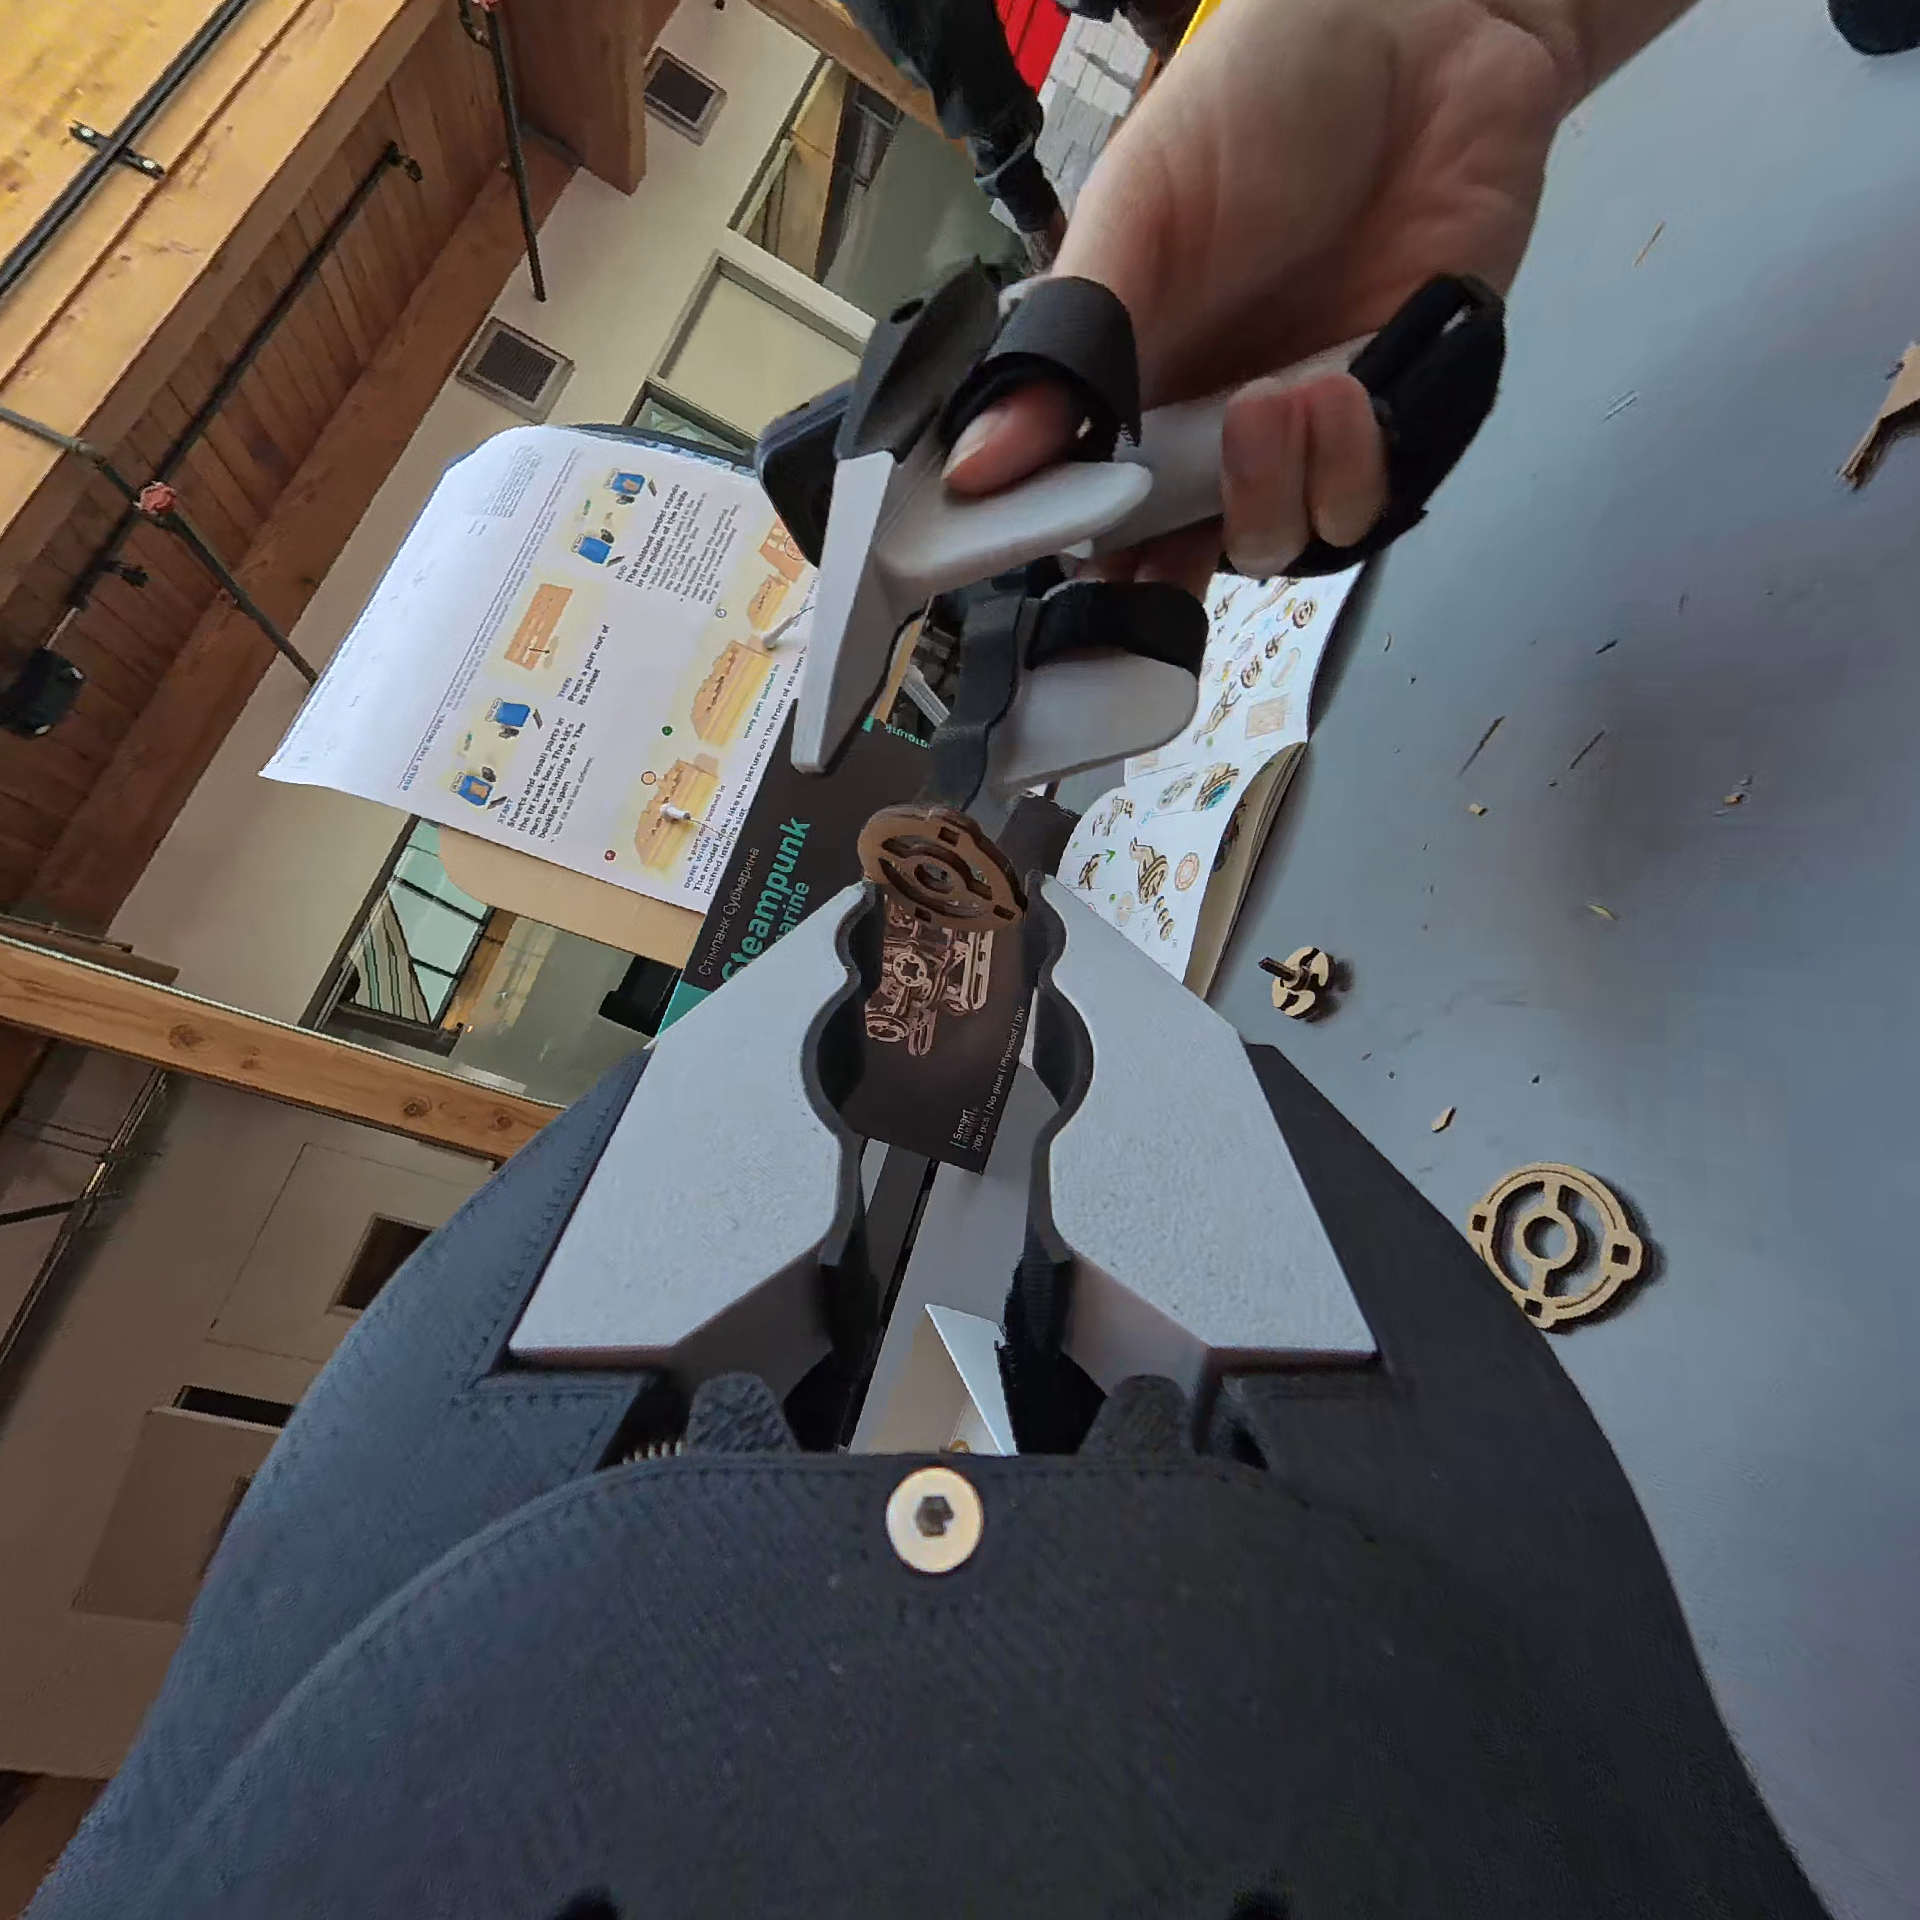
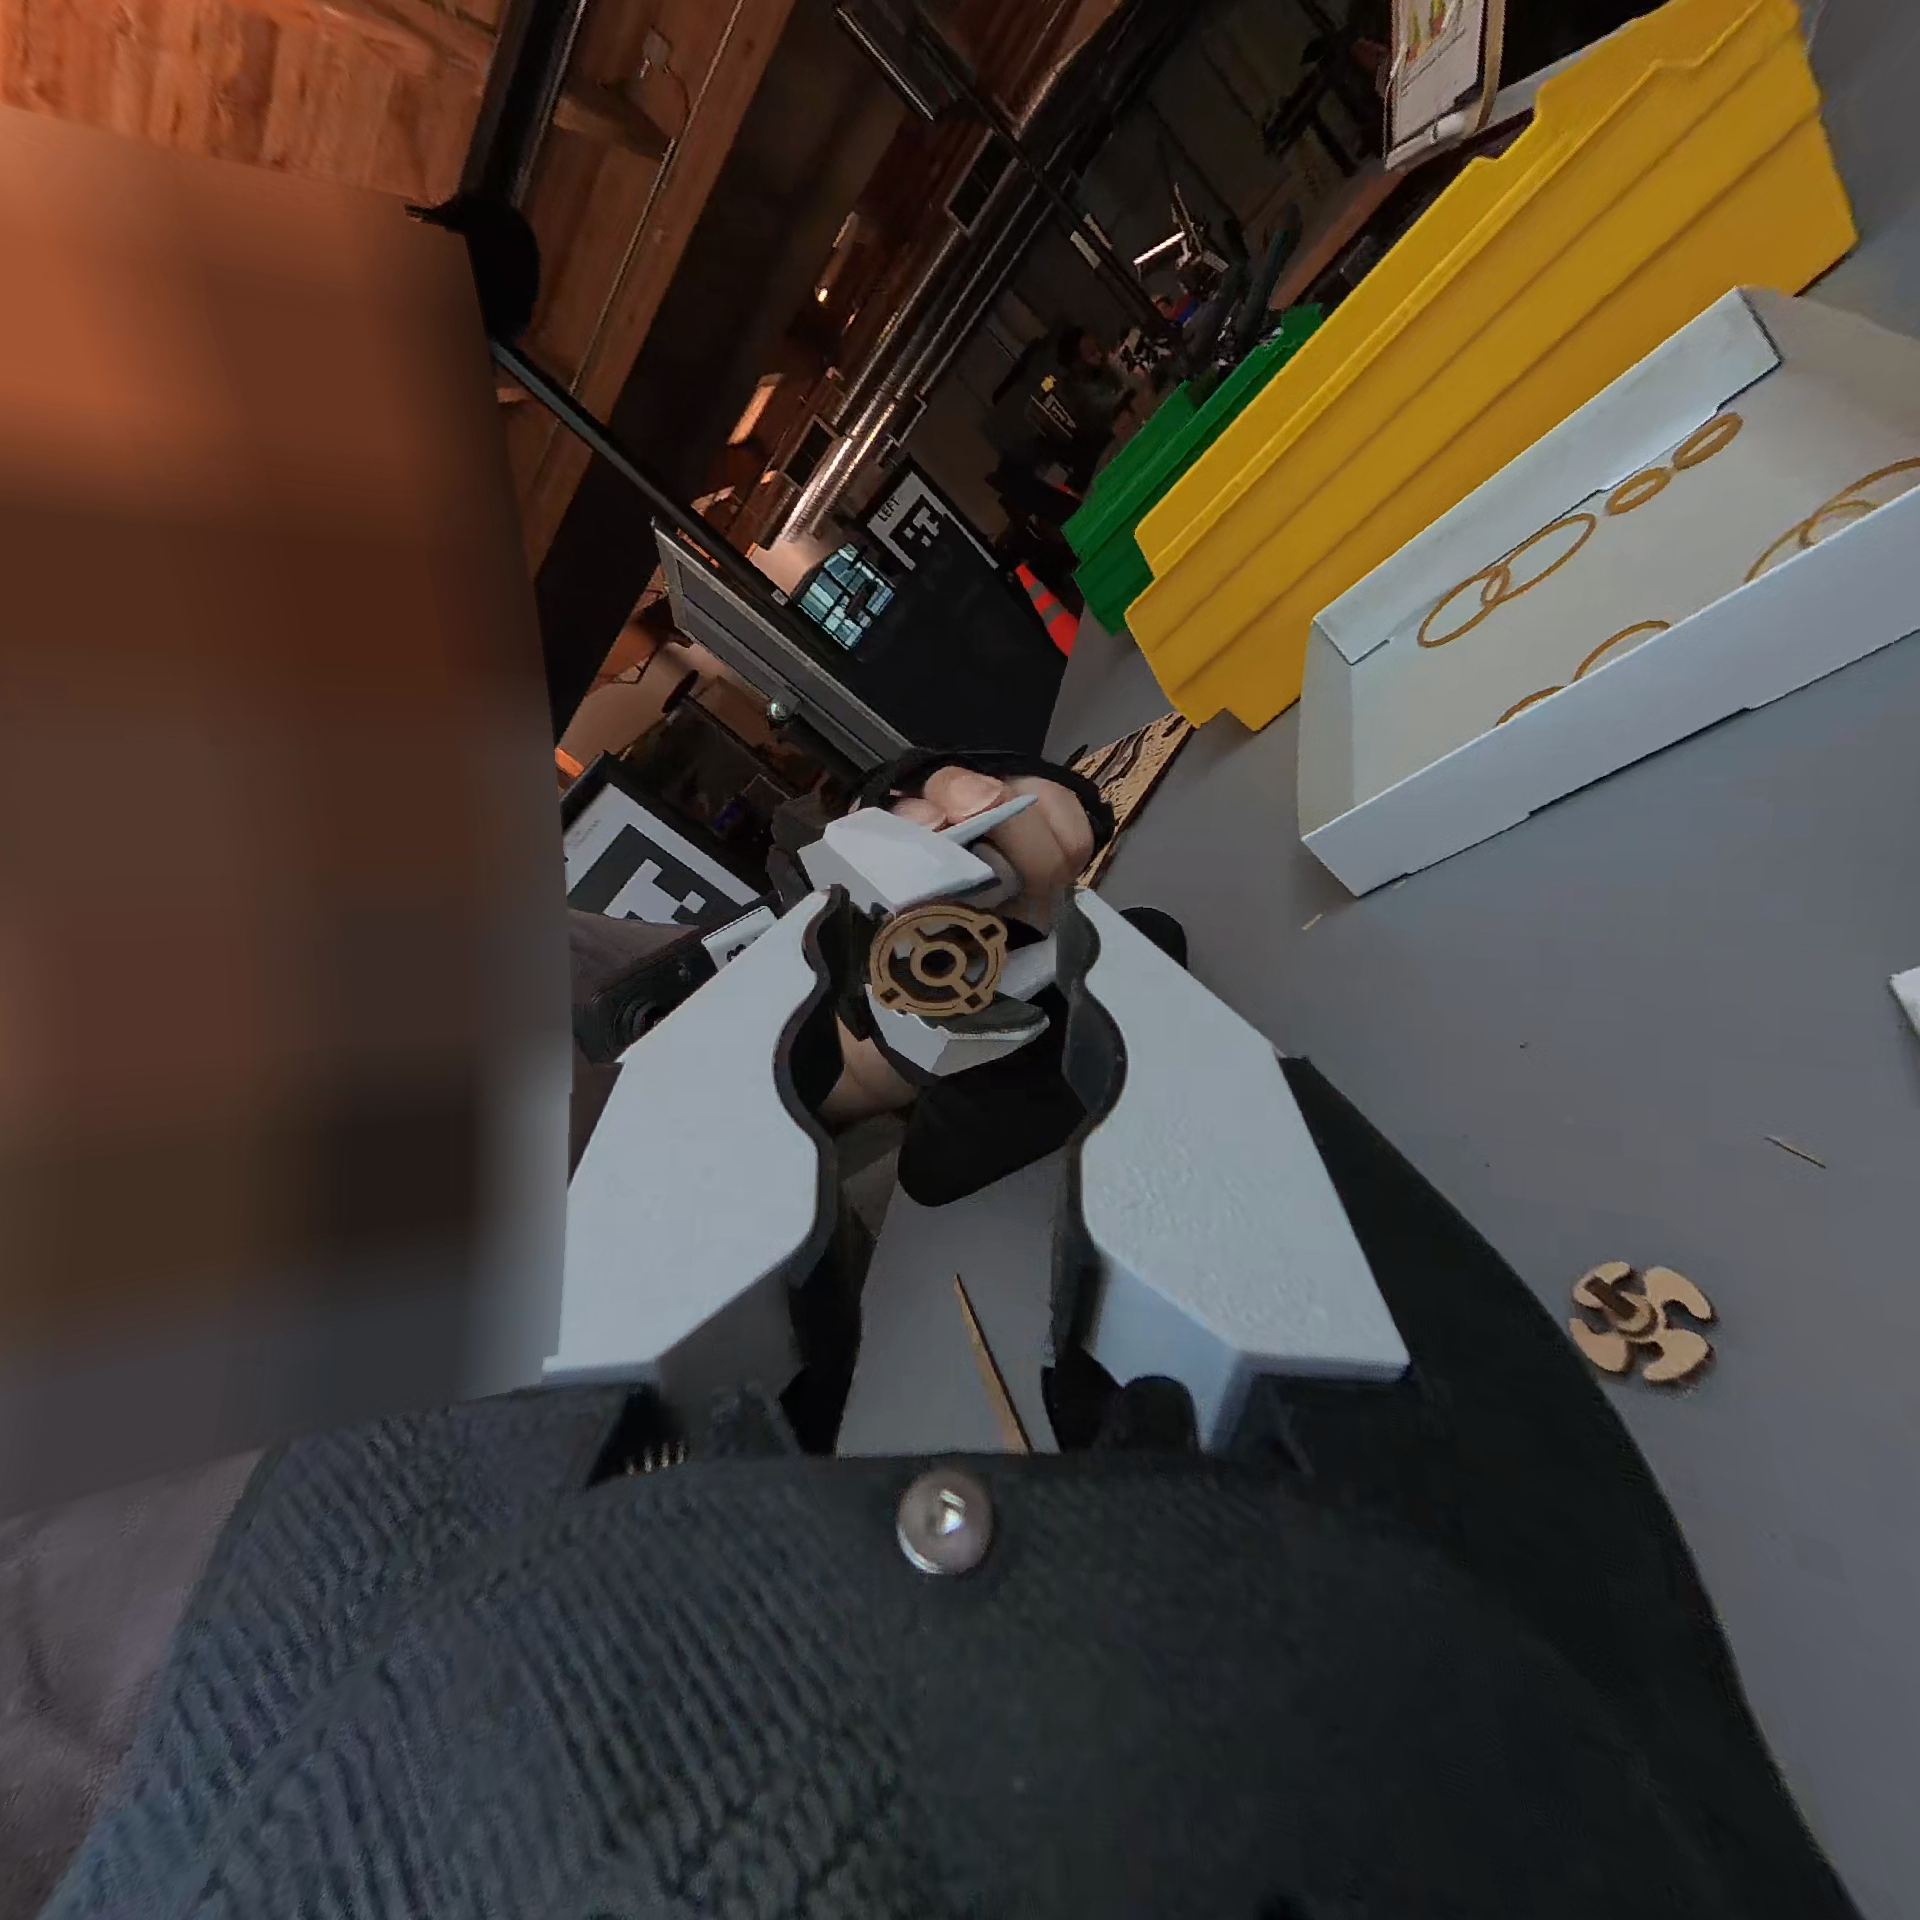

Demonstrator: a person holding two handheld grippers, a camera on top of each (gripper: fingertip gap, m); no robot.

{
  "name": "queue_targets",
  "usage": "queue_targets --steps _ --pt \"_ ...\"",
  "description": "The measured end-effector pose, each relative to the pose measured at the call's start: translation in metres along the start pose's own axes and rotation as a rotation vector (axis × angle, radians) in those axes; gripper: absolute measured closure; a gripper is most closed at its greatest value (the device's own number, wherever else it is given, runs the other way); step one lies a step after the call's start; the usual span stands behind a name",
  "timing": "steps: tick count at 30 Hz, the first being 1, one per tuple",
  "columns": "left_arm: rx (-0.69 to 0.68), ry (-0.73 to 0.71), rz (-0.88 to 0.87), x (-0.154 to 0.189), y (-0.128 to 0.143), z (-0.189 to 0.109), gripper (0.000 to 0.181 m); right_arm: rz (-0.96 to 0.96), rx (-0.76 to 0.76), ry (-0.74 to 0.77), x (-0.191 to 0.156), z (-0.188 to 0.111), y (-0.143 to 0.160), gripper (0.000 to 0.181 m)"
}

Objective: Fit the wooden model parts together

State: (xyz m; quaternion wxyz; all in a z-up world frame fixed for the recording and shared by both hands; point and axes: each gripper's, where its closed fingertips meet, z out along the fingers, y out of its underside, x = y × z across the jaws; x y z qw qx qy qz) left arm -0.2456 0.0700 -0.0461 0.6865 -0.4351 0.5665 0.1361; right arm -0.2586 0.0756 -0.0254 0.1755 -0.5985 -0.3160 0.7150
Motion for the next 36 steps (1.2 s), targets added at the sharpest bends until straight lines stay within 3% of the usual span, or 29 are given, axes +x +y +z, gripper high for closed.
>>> queue_targets --steps 7,8,12,21,25,29,32,34,36 --pt "-0.103 0.077 0.078 0.018 0.018 0.007 0.156 -0.067 -0.14 0.367 0.012 -0.016 0.009 0.142" --pt "-0.116 0.093 0.088 0.022 0.021 0.008 0.156 -0.067 -0.154 0.397 0.015 -0.014 0.012 0.15" --pt "-0.157 0.136 0.143 0.034 0.028 0.01 0.156 -0.044 -0.235 0.456 0.028 -0.01 0.027 0.158" --pt "-0.164 0.173 0.172 0.041 0.031 0.009 0.157 0.03 -0.308 0.43 0.039 -0.011 0.045 0.179" --pt "-0.113 0.135 -0.198 0.013 0.029 0.008 0.16 -0.006 -0.134 0.351 0.027 -0.016 0.017 0.181" --pt "-0.011 0.16 -0.824 -0.019 0.025 0.008 0.156 -0.14 0.156 0.185 -0.003 -0.021 -0.024 0.181" --pt "0.201 0.309 -1.28 -0.037 0.007 0.001 0.149 -0.194 0.231 0.128 -0.01 -0.014 -0.028 0.181" --pt "0.277 0.377 -1.458 -0.045 0.006 -0.002 0.149 -0.209 0.25 0.102 -0.012 -0.007 -0.028 0.181" --pt "0.316 0.419 -1.525 -0.047 0.007 -0.004 0.162 -0.221 0.249 0.075 -0.013 0.0 -0.025 0.181"
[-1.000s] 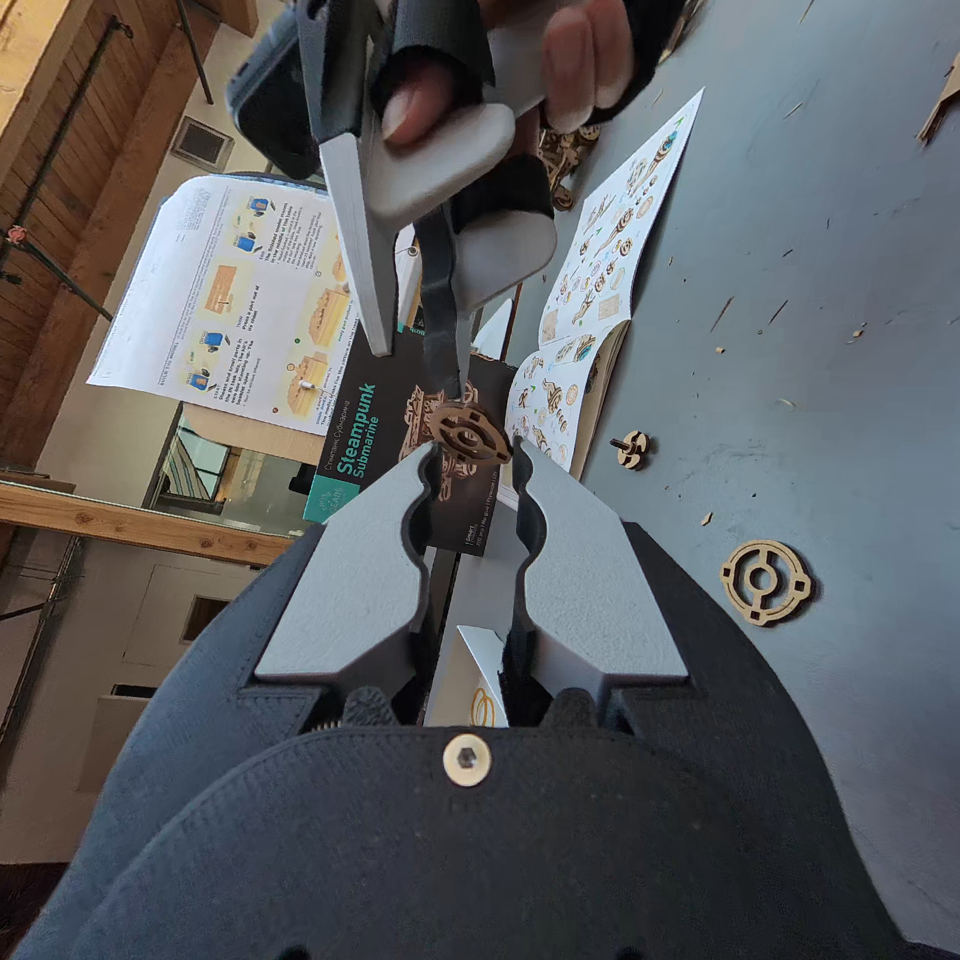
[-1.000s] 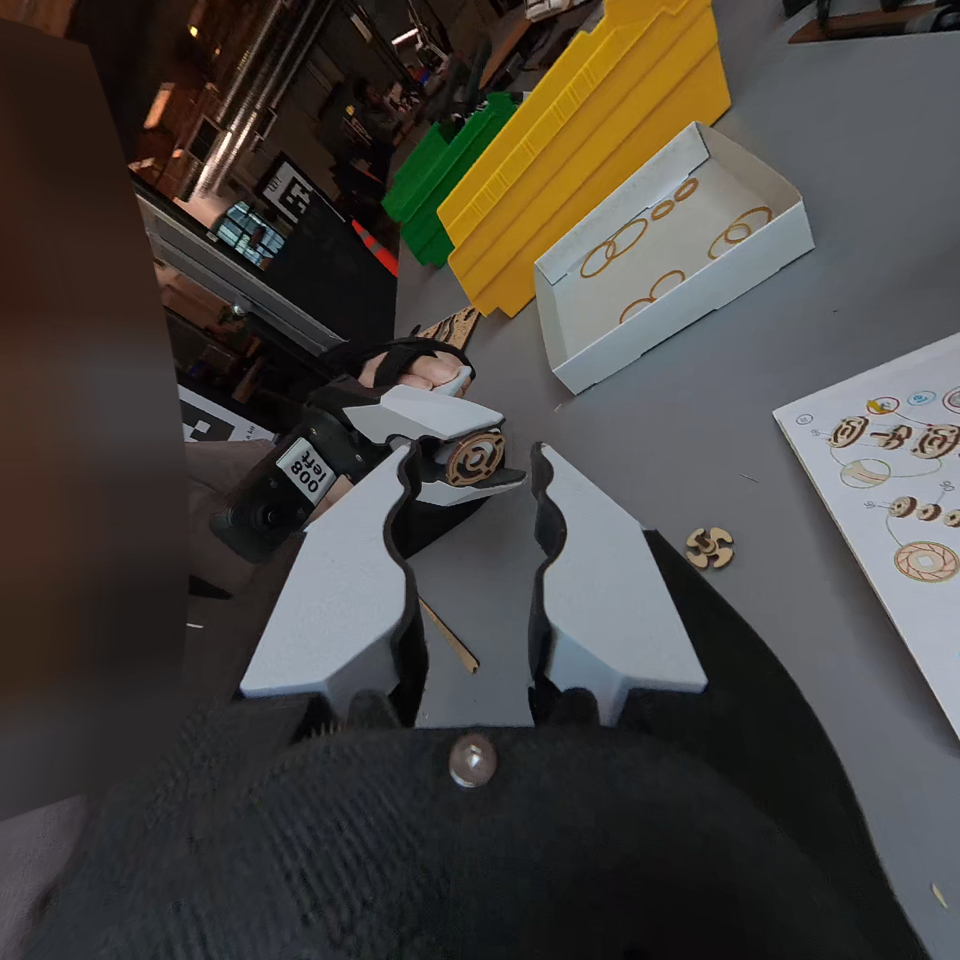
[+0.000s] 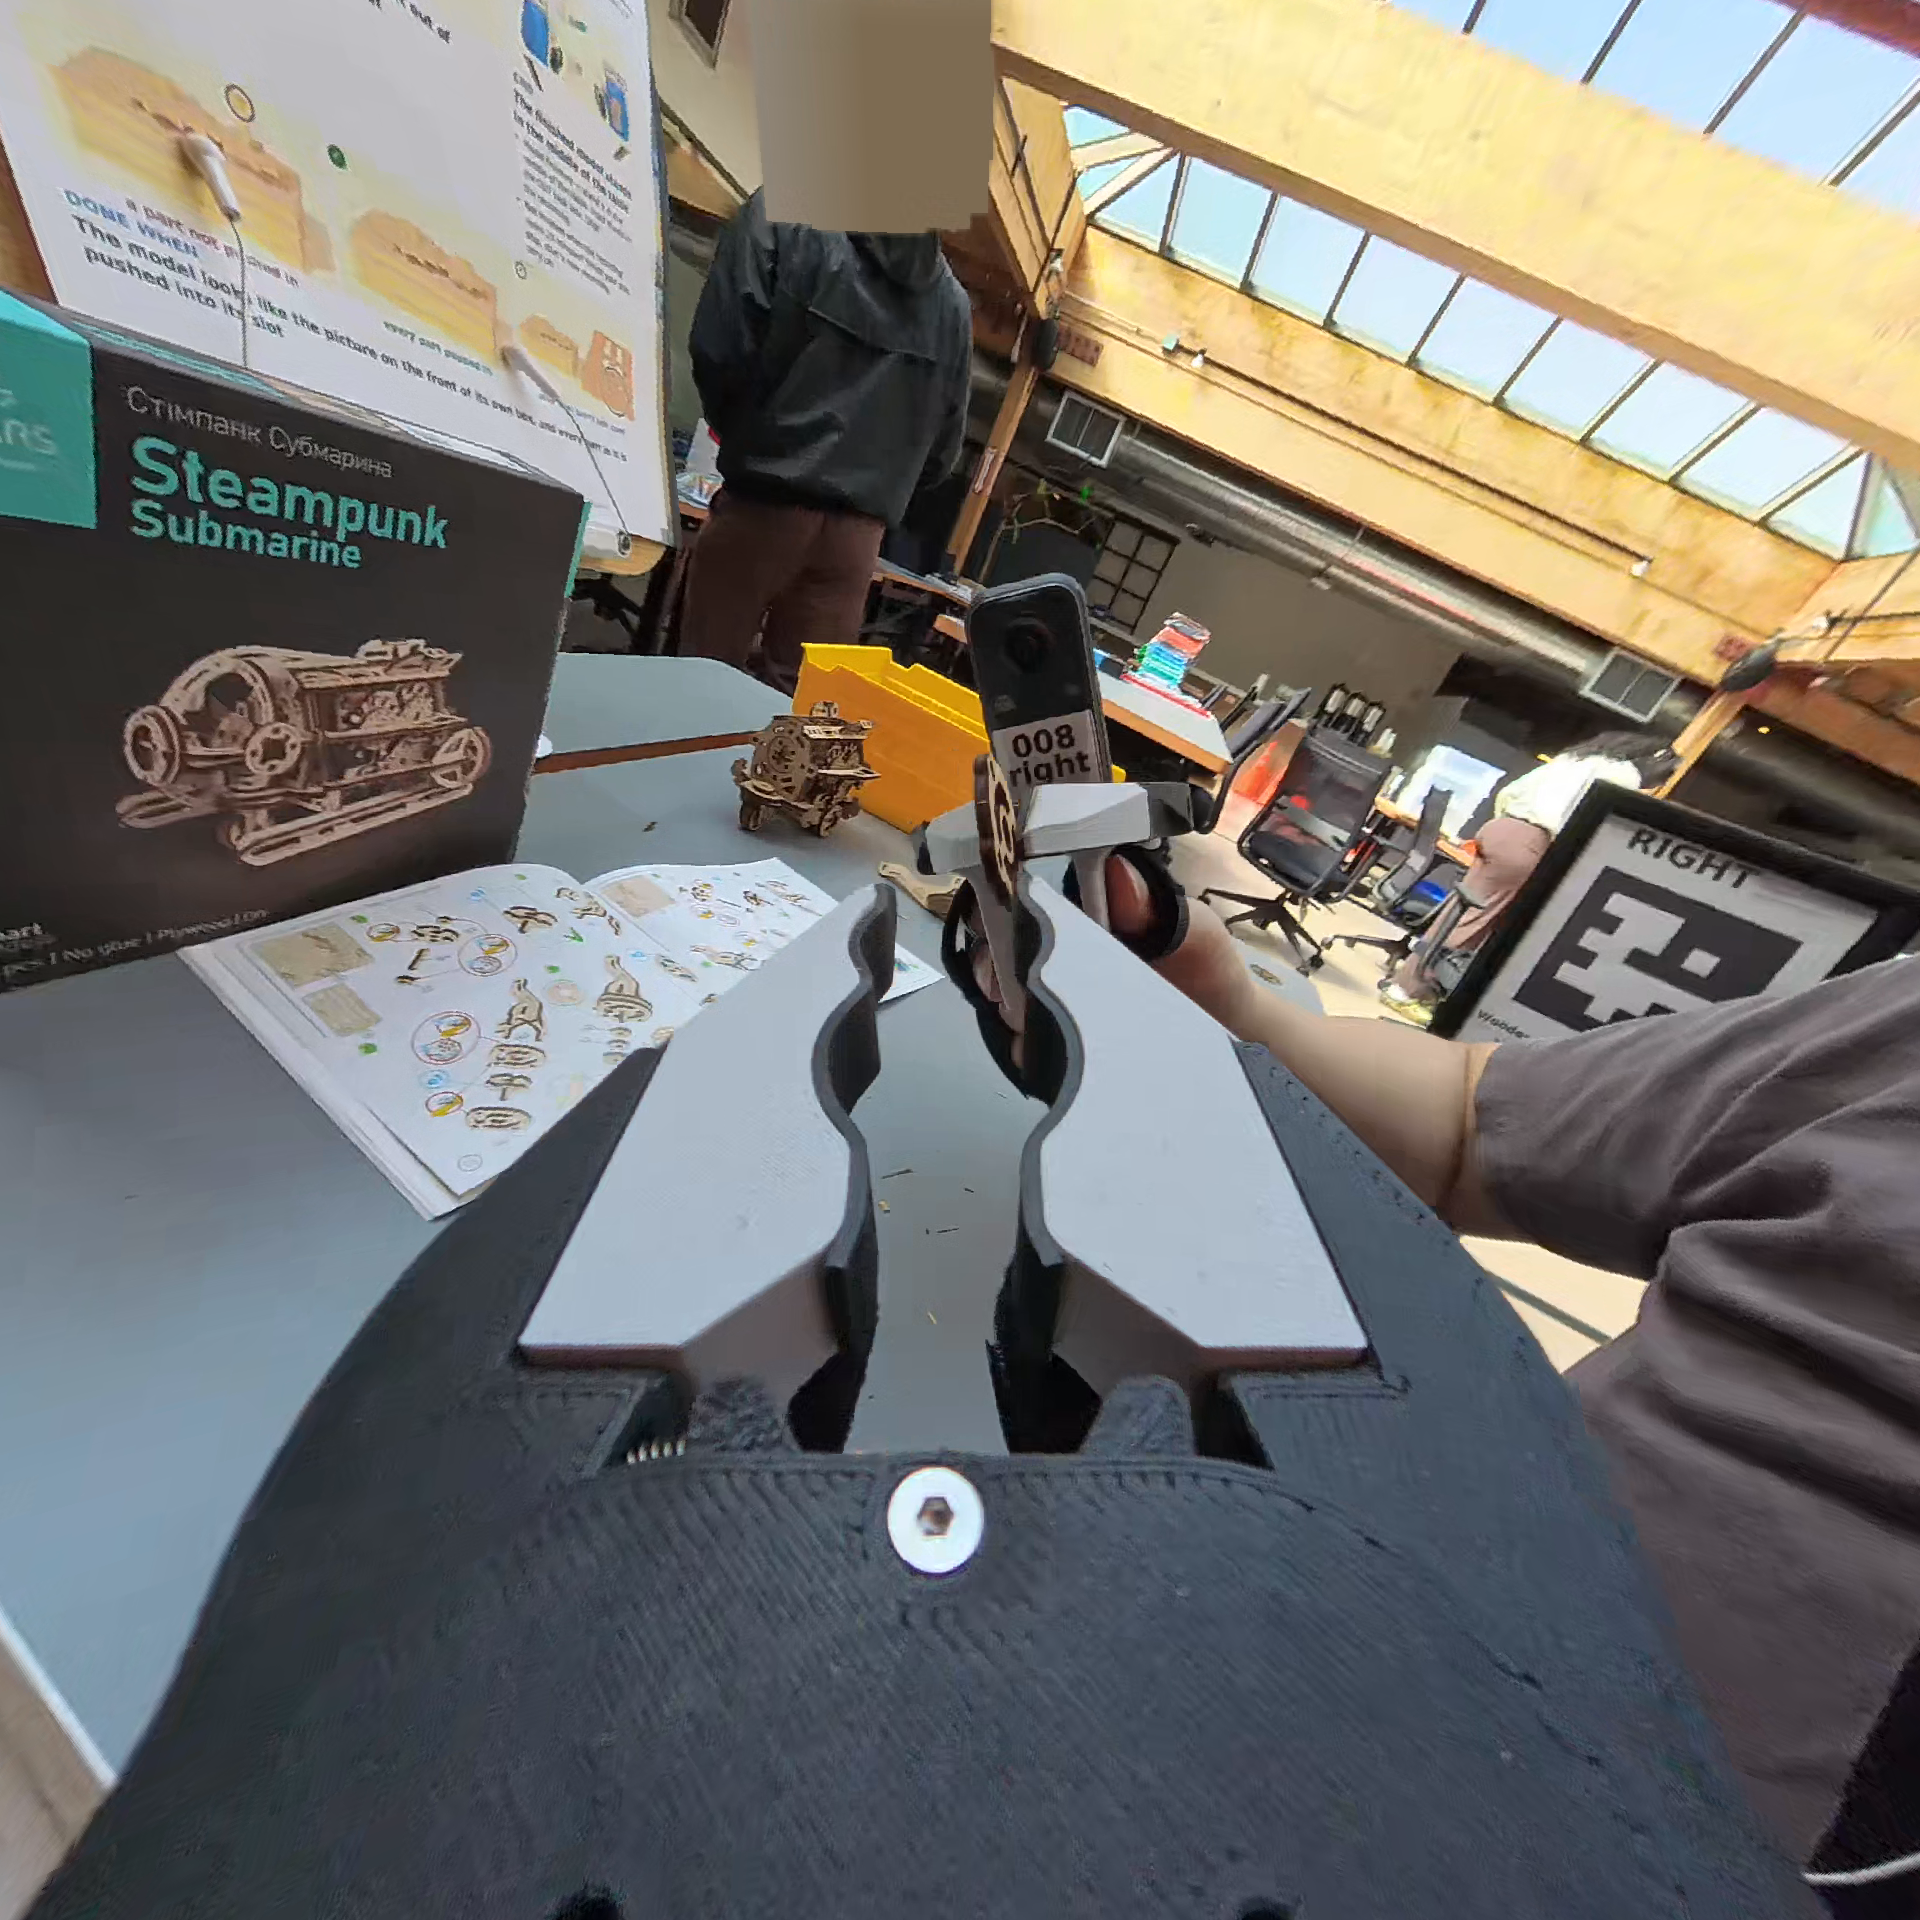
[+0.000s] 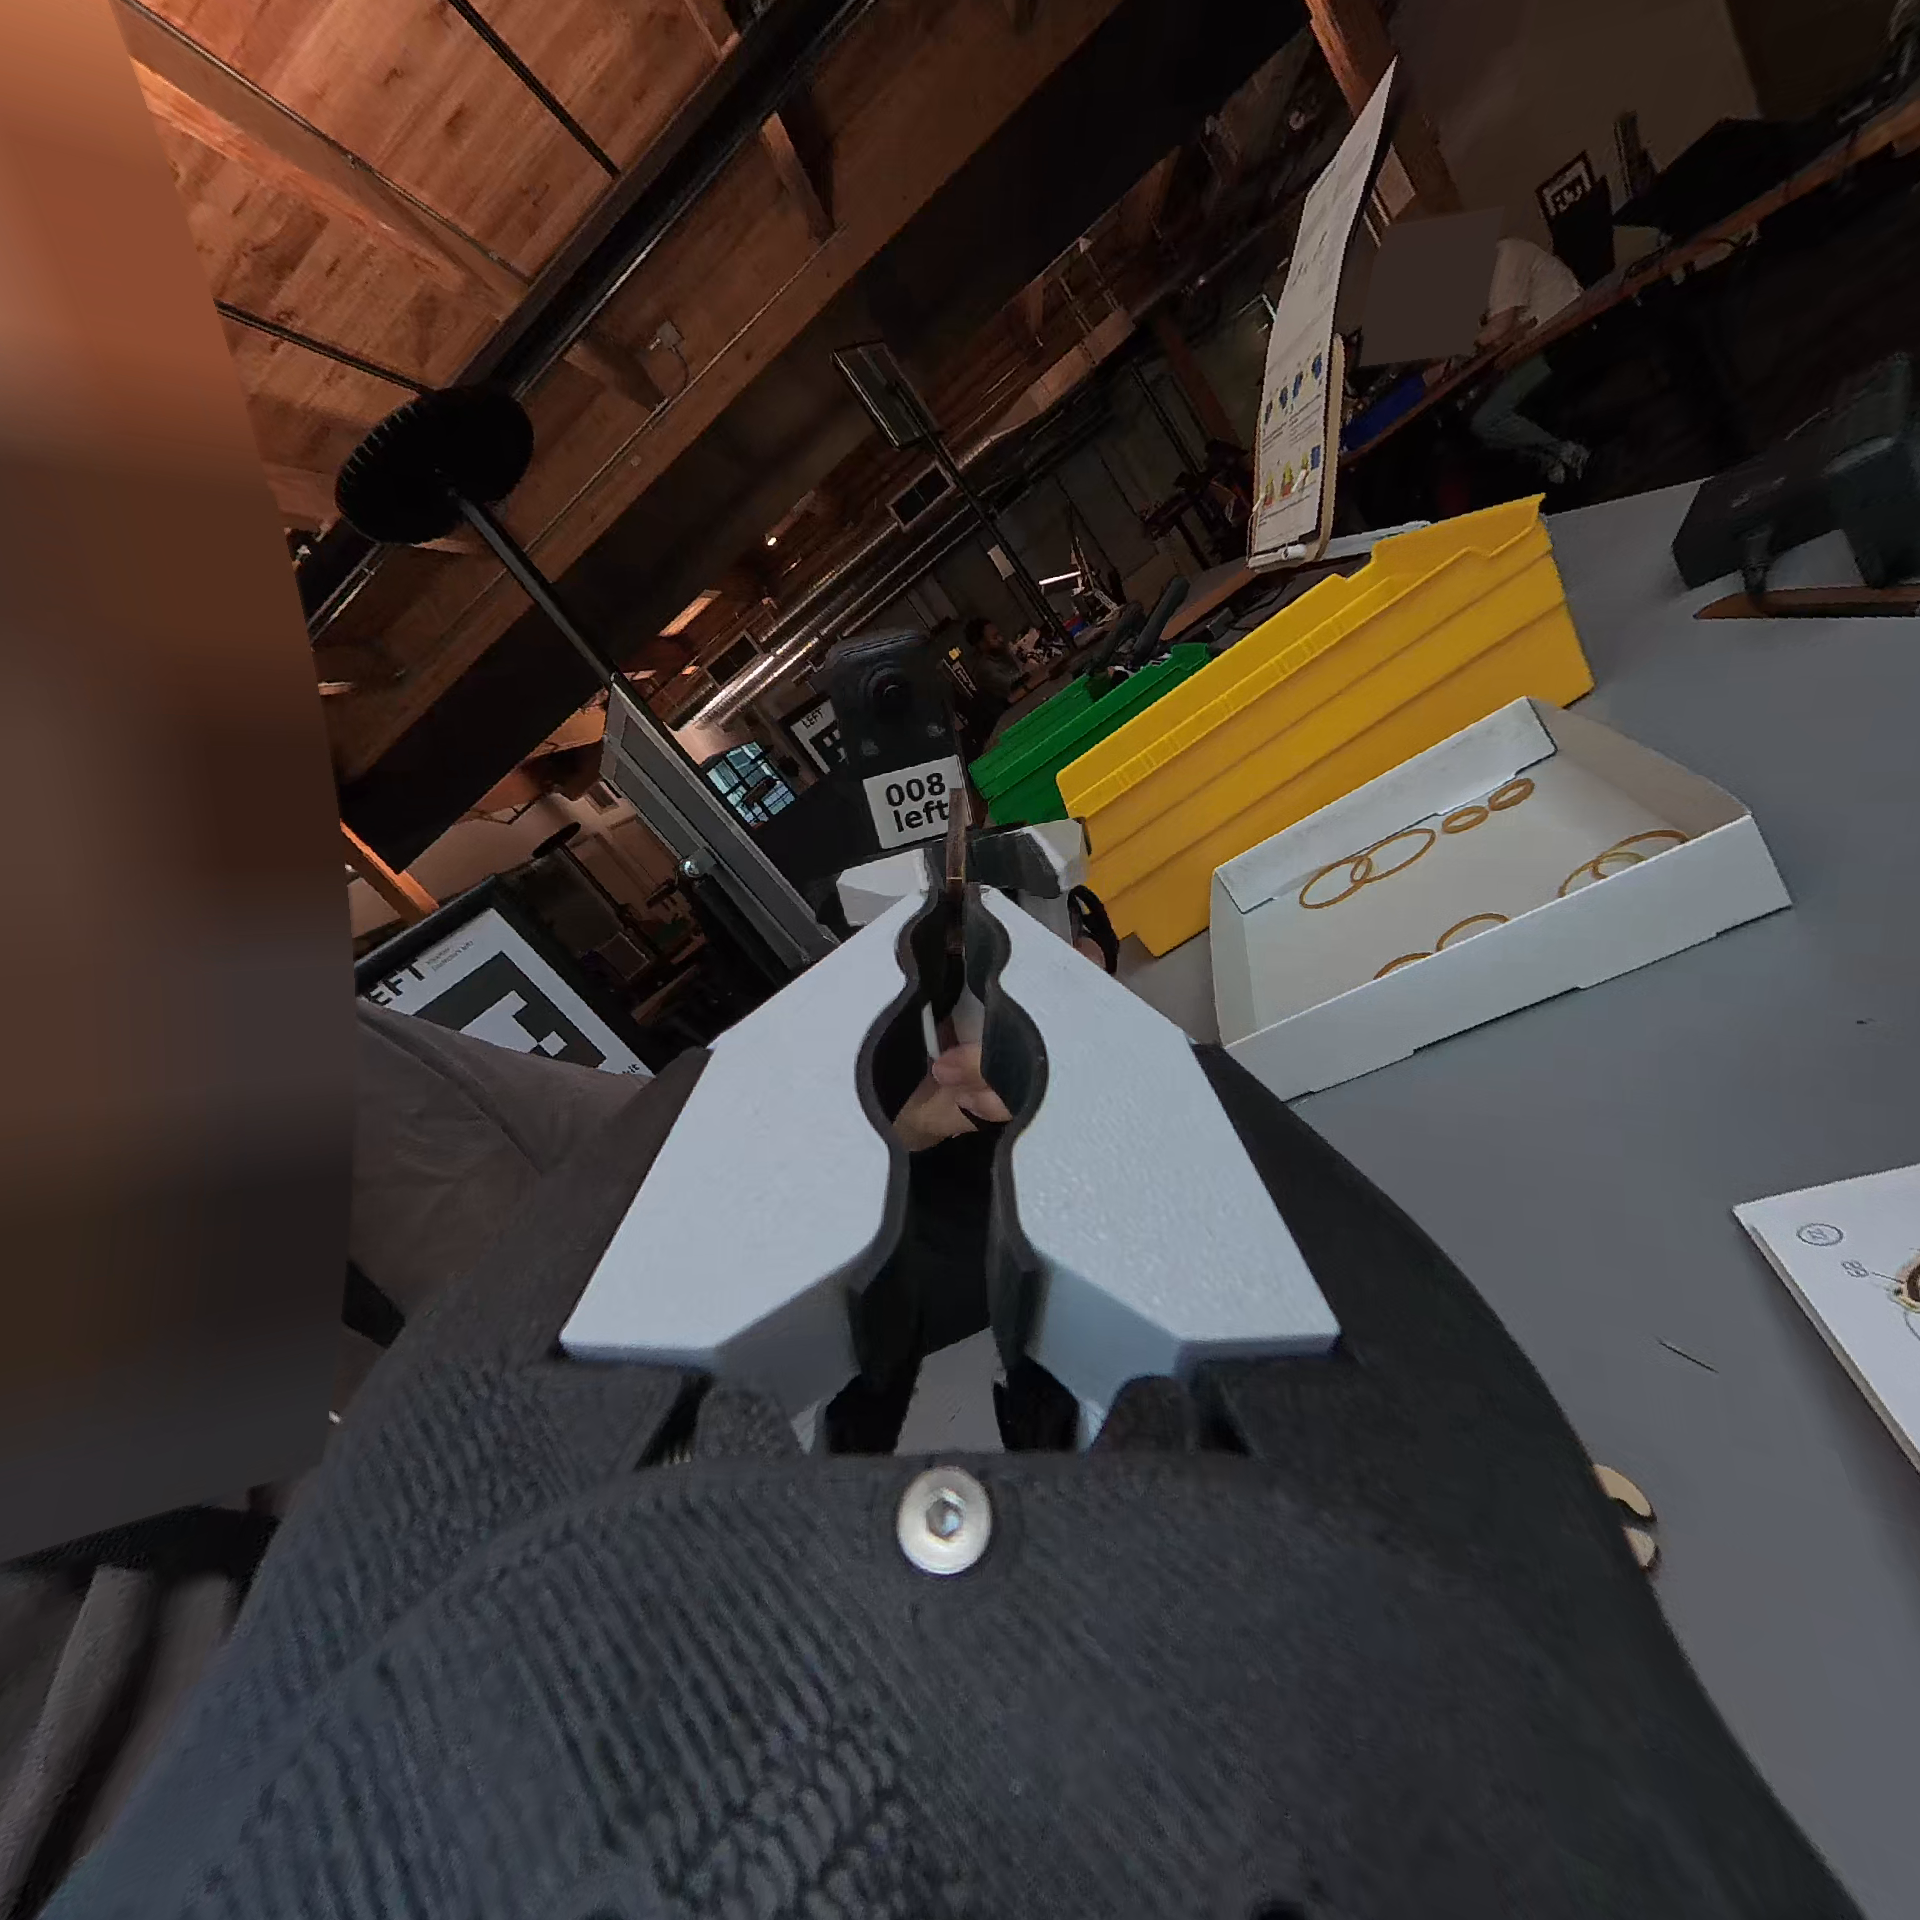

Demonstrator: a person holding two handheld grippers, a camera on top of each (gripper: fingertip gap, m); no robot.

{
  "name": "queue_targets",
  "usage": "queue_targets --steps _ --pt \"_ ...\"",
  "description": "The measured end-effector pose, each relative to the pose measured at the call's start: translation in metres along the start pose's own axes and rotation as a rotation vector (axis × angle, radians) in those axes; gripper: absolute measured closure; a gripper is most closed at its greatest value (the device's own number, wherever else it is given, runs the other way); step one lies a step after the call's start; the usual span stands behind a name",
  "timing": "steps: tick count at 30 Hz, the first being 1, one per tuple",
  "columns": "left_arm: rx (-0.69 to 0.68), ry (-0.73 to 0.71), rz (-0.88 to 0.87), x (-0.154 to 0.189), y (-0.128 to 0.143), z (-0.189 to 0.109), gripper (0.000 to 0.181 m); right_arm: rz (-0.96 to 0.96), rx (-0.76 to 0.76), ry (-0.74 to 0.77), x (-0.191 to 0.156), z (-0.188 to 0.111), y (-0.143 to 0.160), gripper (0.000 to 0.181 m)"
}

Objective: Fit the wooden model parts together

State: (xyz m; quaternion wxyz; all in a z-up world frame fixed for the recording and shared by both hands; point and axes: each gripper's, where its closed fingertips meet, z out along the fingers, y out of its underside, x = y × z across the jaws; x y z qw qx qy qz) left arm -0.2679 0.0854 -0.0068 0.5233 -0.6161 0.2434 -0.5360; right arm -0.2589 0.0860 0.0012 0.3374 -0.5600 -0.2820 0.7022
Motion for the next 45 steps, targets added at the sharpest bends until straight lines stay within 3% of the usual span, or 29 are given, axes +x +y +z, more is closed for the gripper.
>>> queue_targets --steps 4,7,8,9,11,14,16,20,32,45 --pt "0.008 0.076 -0.067 0.006 0.0 0.0 0.181 -0.029 -0.039 0.005 0.003 0.005 0.01 0.181" --pt "-0.029 0.113 -0.148 0.006 0.004 0.0 0.181 -0.068 -0.068 0.002 0.003 0.004 0.014 0.18" --pt "-0.053 0.133 -0.204 0.005 0.006 0.0 0.181 -0.139 -0.102 0.016 0.004 0.003 0.016 0.173" --pt "-0.08 0.157 -0.26 0.005 0.01 0.0 0.181 -0.269 -0.15 0.077 0.012 0.0 0.018 0.155" --pt "-0.151 0.165 -0.355 0.001 0.022 0.001 0.181 -0.594 -0.272 0.207 0.025 -0.008 0.022 0.132" --pt "-0.25 0.13 -0.414 -0.009 0.043 0.002 0.181 -0.993 -0.461 0.283 0.028 -0.013 0.039 0.129" --pt "-0.31 0.121 -0.442 -0.011 0.054 0.002 0.181 -1.109 -0.556 0.307 0.031 -0.015 0.052 0.134" --pt "-0.331 0.092 -0.466 -0.017 0.06 0.001 0.181 -1.117 -0.623 0.335 0.041 -0.016 0.064 0.136" --pt "-0.383 0.058 -0.455 -0.02 0.071 0.002 0.181 -1.162 -0.643 0.374 0.046 -0.012 0.069 0.149" --pt "-0.381 0.064 -0.449 -0.021 0.071 0.002 0.18 -1.172 -0.64 0.391 0.049 -0.013 0.07 0.15"
